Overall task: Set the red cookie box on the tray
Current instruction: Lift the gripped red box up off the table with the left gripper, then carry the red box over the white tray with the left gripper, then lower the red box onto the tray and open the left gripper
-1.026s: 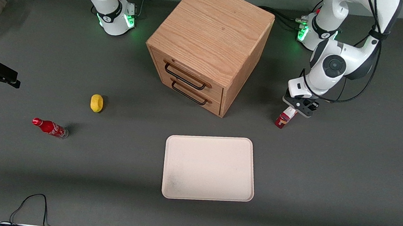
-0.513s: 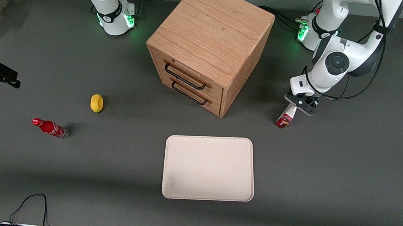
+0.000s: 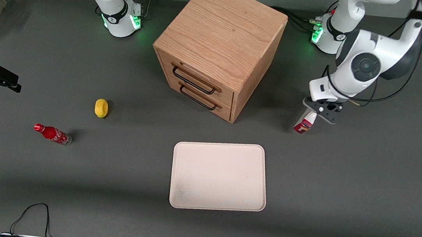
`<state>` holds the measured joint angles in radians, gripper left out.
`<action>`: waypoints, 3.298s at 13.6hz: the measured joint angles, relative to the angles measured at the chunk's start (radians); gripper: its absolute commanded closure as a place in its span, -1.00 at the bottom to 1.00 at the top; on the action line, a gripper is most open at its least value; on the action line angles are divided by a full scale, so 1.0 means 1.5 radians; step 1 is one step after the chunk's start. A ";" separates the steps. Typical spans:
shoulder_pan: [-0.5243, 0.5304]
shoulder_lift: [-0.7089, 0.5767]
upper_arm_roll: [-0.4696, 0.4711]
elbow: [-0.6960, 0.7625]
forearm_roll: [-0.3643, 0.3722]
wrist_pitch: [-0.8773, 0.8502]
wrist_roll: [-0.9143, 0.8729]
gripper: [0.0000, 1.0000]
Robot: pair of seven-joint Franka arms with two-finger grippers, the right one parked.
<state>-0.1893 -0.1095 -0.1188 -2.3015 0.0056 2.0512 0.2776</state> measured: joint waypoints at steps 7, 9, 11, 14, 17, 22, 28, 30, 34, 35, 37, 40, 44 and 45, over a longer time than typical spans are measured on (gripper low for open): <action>0.007 -0.073 0.012 0.224 0.000 -0.269 0.000 1.00; 0.007 -0.071 0.015 0.244 0.000 -0.275 -0.001 1.00; 0.009 -0.048 0.016 0.262 0.000 -0.272 -0.015 1.00; 0.010 0.046 0.016 0.355 0.000 -0.266 -0.094 1.00; 0.007 0.174 0.009 0.496 0.000 -0.266 -0.189 1.00; -0.053 0.351 0.003 0.687 0.010 -0.266 -0.335 1.00; -0.141 0.524 0.004 0.880 0.038 -0.259 -0.478 1.00; -0.142 0.537 0.007 0.888 0.039 -0.259 -0.497 1.00; -0.135 0.576 0.012 0.852 0.040 -0.207 -0.532 1.00; -0.135 0.587 0.012 0.831 0.040 -0.169 -0.536 1.00; -0.136 0.614 0.012 0.801 0.041 -0.114 -0.537 1.00; -0.139 0.653 0.011 0.792 0.055 -0.059 -0.537 1.00; -0.144 0.669 0.009 0.791 0.062 -0.038 -0.546 1.00; -0.144 0.671 0.009 0.790 0.063 -0.036 -0.553 1.00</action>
<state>-0.4060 0.8971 -0.1047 -1.1159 0.0997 1.9977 -0.5519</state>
